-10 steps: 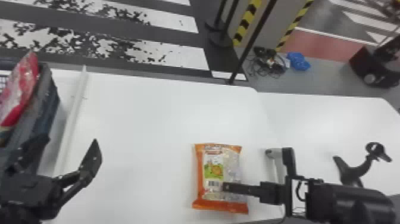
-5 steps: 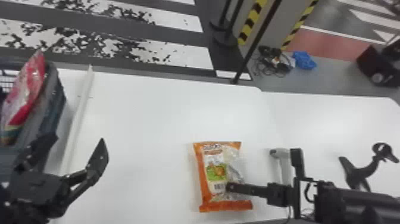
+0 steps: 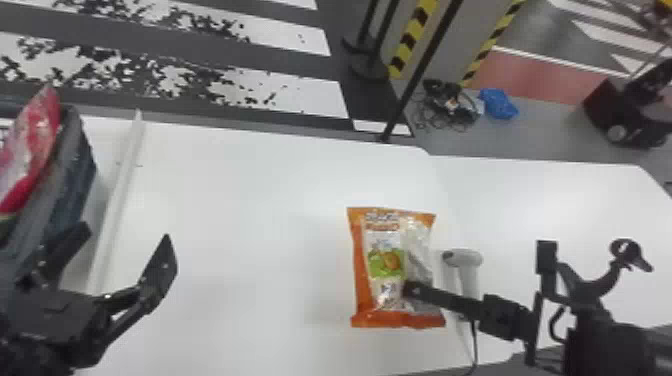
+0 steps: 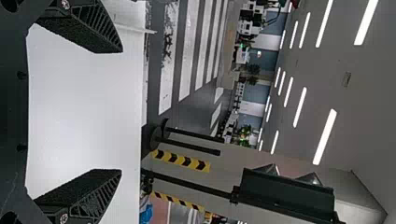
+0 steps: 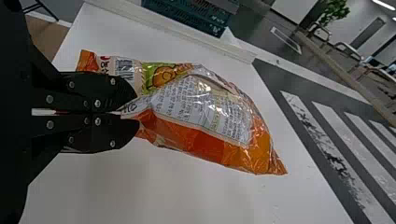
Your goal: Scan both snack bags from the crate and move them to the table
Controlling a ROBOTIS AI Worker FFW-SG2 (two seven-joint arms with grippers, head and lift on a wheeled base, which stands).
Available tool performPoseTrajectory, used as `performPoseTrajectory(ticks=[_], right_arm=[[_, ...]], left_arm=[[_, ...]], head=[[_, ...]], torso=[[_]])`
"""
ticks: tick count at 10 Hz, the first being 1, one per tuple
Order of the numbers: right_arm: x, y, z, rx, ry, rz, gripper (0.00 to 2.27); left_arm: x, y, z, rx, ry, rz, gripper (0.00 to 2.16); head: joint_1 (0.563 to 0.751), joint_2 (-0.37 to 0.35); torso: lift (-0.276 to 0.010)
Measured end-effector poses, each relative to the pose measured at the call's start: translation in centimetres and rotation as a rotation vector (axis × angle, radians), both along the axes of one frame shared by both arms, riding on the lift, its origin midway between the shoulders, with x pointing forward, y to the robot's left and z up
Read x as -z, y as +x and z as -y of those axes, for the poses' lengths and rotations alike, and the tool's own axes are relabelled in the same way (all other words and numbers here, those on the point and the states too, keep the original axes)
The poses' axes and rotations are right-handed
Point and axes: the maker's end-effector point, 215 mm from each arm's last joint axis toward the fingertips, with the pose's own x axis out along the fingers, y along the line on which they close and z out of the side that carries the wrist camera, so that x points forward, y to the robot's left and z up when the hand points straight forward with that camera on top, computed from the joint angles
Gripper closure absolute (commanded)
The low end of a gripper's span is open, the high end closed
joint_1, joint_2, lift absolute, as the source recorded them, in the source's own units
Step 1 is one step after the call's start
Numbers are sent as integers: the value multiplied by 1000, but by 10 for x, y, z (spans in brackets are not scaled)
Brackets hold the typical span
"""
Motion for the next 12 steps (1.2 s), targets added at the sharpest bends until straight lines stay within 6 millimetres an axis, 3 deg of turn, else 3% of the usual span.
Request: performPoseTrajectory(ticks=[1,2,3,4,5,6,7,8,10,11,12], right_arm=[[-30,11,24,70,31,77,2246],[-62,25,63,167,51,163,2246],[-87,37,117,297,53,234,2246],[-97,44,182,452,19,271,2246],[-92,44,241,595,-29,275,2246],[-73,36,296,736,-86,254,2246],[-49,27,326,822,-134,222,2246],[-18,19,341,882,-179,164,2246],[40,12,344,942,-247,63,2196],[61,12,338,944,-269,24,2000],[78,15,329,936,-285,3,1598]], left_arm=[[3,2,-1,0,2,-5,76],[6,3,-3,-4,1,-10,76],[8,4,-4,-5,2,-12,76],[11,5,-5,-4,5,-15,76],[15,7,-5,-2,8,-19,76],[21,9,-4,2,6,-26,76],[25,10,-2,7,3,-30,76],[26,11,1,13,-2,-31,76],[24,13,6,25,-8,-24,76],[22,12,6,25,-9,-20,76],[19,11,6,25,-12,-10,76]], head=[[695,-350],[695,-350],[695,-350],[695,-350],[695,-350],[695,-350],[695,-350],[695,-350],[695,-350],[695,-350],[695,-350]], torso=[[-87],[-87],[-87],[-87],[-87],[-87],[-87],[-87],[-87],[-87],[-87]])
